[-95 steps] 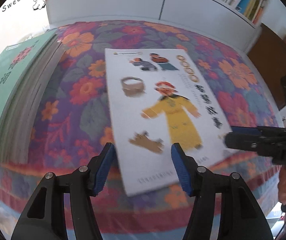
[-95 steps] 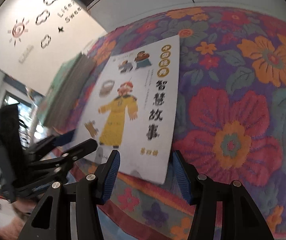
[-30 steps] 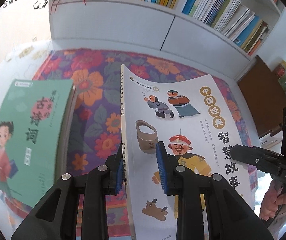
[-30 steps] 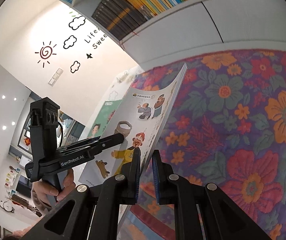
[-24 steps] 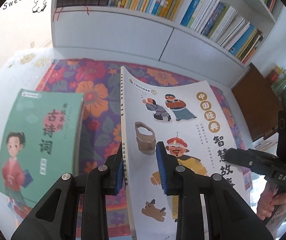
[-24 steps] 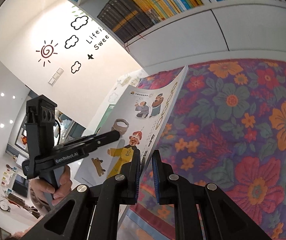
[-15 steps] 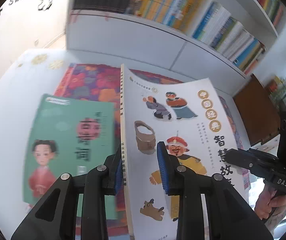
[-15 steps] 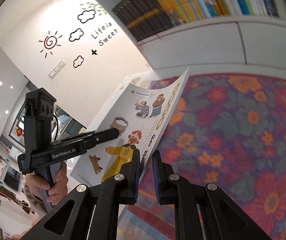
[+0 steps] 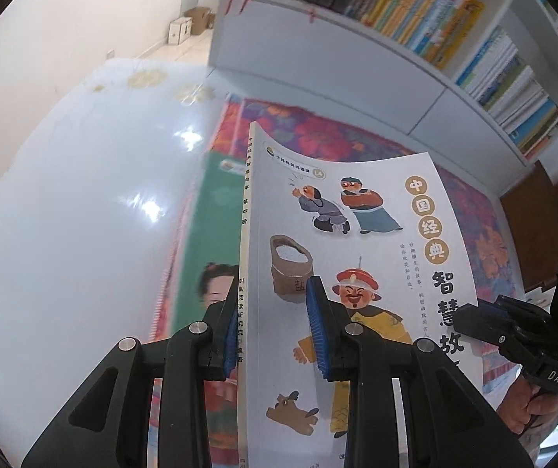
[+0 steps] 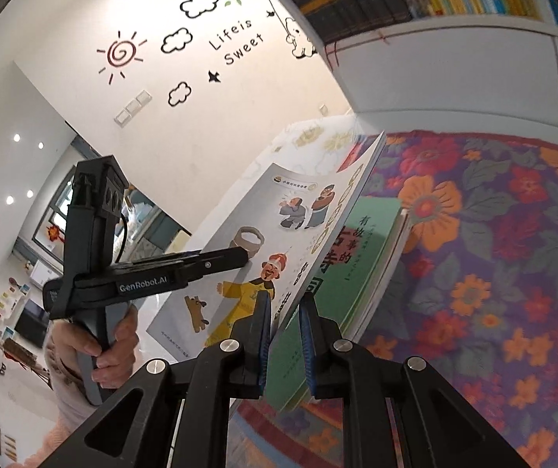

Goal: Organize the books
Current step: 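Carry the white book with the left gripper and lower it onto the stack, then open the left gripper and pull both grippers back from the stack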

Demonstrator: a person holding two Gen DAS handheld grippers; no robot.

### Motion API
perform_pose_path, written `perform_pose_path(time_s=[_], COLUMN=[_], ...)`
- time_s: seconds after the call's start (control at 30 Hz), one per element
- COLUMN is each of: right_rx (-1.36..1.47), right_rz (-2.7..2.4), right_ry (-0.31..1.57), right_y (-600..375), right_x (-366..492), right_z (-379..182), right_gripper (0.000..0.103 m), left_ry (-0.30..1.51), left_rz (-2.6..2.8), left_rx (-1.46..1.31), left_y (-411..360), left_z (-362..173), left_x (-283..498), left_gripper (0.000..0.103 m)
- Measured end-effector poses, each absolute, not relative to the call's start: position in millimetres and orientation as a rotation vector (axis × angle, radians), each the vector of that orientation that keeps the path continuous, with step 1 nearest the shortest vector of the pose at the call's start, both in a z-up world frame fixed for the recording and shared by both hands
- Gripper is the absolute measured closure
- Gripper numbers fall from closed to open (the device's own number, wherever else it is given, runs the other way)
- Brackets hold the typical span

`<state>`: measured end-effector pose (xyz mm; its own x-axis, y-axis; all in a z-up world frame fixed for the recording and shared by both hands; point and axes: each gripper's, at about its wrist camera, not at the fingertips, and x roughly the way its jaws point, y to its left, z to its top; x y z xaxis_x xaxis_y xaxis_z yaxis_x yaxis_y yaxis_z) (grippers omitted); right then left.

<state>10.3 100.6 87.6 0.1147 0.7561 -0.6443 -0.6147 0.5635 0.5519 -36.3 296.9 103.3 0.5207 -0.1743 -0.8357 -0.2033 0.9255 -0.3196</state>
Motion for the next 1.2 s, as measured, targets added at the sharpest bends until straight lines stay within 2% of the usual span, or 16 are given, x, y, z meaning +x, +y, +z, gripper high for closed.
perform_pose_path(time_s=[0.4, 0.63, 0.7, 0.77, 0.87, 0.93, 1.03, 1.07, 1.1, 1.2], right_rx=[0.124, 0.156, 0.161, 0.153, 0.145, 0.146, 0.167, 0.147, 0.13, 0.076], right_rz=[0.949, 0.945, 0.943, 0.935, 0.924, 0.925, 0.934, 0.899, 0.862, 0.819], right_ry=[1.098, 1.126, 1.131, 1.13, 1.143, 1.157, 1.177, 1.184, 1.183, 1.146], right_y=[122, 121, 120, 119, 122, 124, 129, 129, 129, 123], right_x=[18, 23, 24, 25, 24, 25, 26, 26, 25, 19], right_z=[43, 33, 32, 33, 34, 36, 38, 39, 40, 48], right_gripper=[0.089, 0.089, 0.088, 0.086, 0.083, 0.076, 0.05, 0.02, 0.004, 0.004], left_ry=[1.049, 1.05, 1.056, 1.063, 1.077, 1.064, 1.048, 1.044, 1.036, 1.014], left_rz=[0.034, 0.048, 0.079, 0.131, 0.172, 0.204, 0.254, 0.268, 0.279, 0.278], left_rx=[-0.291, -0.223, -0.181, -0.132, -0.071, -0.035, -0.002, 0.002, 0.005, -0.01], left_y=[303, 298, 293, 288, 281, 277, 274, 273, 272, 267], left_z=[78, 79, 79, 80, 77, 78, 81, 82, 85, 94], left_x=[-27, -24, -23, -22, -19, -20, -22, -24, -26, -34], left_gripper=[0.074, 0.064, 0.06, 0.044, 0.035, 0.028, 0.027, 0.027, 0.027, 0.026])
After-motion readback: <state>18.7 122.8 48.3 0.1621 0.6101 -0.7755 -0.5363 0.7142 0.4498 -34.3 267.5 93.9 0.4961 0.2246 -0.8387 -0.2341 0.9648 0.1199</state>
